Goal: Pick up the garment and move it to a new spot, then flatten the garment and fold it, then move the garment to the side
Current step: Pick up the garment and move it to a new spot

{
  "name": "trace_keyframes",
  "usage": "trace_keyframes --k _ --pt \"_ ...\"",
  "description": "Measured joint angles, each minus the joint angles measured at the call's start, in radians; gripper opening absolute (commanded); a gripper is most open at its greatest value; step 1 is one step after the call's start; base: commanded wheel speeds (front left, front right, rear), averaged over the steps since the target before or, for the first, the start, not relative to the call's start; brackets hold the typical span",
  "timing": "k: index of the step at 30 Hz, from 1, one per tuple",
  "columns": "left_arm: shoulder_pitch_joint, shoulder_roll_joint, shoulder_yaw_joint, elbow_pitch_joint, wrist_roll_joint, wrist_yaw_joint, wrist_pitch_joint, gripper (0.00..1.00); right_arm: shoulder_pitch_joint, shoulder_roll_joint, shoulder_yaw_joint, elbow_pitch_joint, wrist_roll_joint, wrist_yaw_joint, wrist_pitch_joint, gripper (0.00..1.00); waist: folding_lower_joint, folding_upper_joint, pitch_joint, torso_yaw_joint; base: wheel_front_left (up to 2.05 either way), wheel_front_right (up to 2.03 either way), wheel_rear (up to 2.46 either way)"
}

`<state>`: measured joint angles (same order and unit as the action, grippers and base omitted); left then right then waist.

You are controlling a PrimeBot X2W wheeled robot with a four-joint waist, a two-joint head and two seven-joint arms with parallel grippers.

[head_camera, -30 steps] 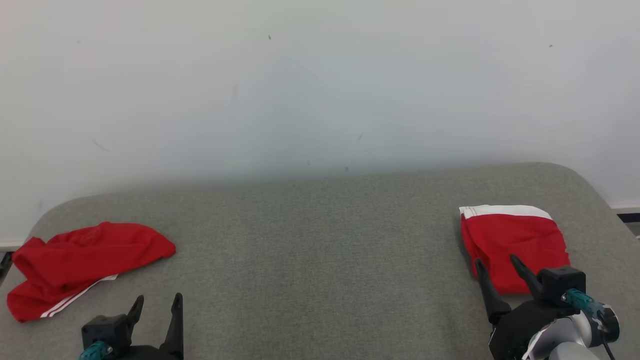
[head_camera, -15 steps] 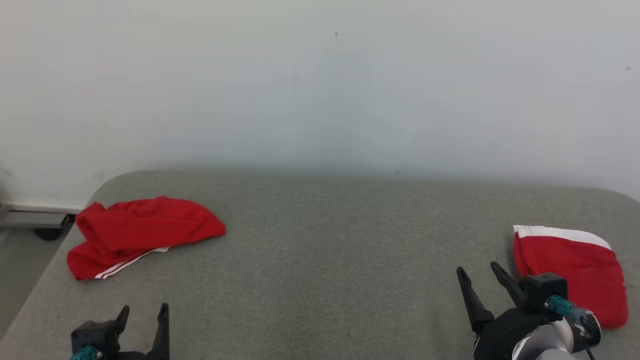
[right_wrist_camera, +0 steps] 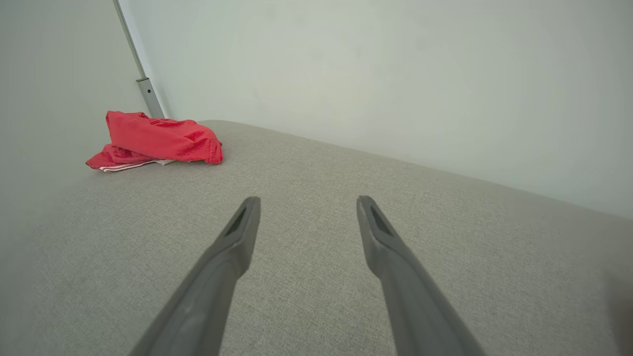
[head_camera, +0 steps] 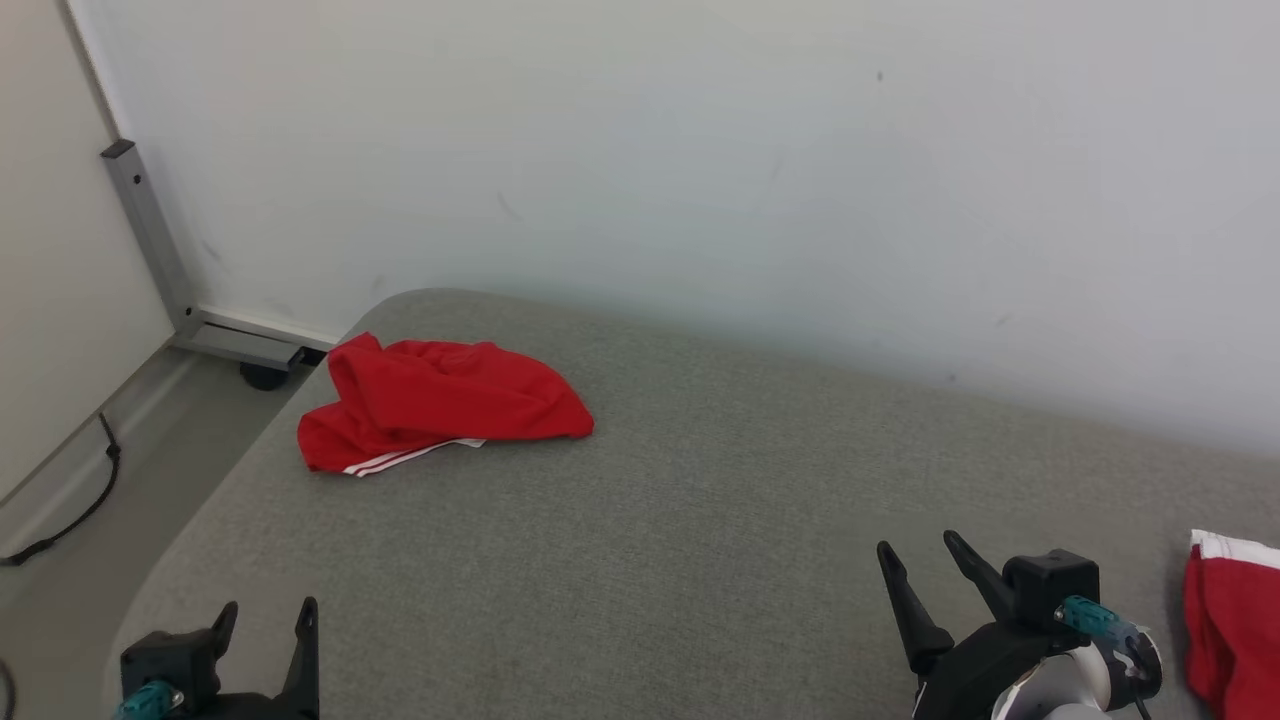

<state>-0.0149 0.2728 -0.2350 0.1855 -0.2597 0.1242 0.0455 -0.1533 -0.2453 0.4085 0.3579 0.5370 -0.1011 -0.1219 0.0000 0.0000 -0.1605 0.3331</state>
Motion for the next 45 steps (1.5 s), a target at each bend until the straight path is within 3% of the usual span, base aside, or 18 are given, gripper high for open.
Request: trace_keyframes --k 7,13,20,29,34,45 --pt "0.001 0.009 0.019 -0.005 -0.002 0.000 0.016 1.00 -0.011 0.013 0.000 0.003 0.007 0.000 0.000 1.00 0.0000 0.0000 0.013 0.067 0.00 0.00 0.00" --pt "-0.014 -0.020 -0.009 -0.005 -0.014 -0.003 0.033 1.00 -0.008 0.009 -0.011 -0.004 0.013 0.000 0.003 1.00 0.0000 0.0000 0.026 0.083 0.00 0.00 0.00" --pt "-0.122 -0.033 -0.053 0.039 -0.024 -0.066 0.086 1.00 0.010 -0.013 -0.015 -0.051 0.012 -0.002 0.008 1.00 0.0001 0.0000 0.051 0.094 0.00 0.00 0.00" --pt "-0.379 -0.058 -0.110 0.174 -0.021 -0.152 0.163 1.00 -0.002 -0.037 0.042 -0.173 -0.040 -0.003 0.055 1.00 0.0002 0.0001 0.126 0.073 0.00 0.00 0.00" --pt "-0.492 -0.067 -0.090 0.261 -0.021 -0.149 0.194 1.00 -0.039 -0.055 0.053 -0.237 -0.064 -0.003 0.087 1.00 0.0003 0.0001 0.181 0.038 0.00 0.00 0.00" --pt "-0.672 -0.051 0.013 0.411 -0.035 -0.083 0.262 1.00 -0.083 -0.117 -0.001 -0.414 -0.071 -0.006 0.130 1.00 0.0003 0.0001 0.335 -0.084 0.00 0.00 0.00"
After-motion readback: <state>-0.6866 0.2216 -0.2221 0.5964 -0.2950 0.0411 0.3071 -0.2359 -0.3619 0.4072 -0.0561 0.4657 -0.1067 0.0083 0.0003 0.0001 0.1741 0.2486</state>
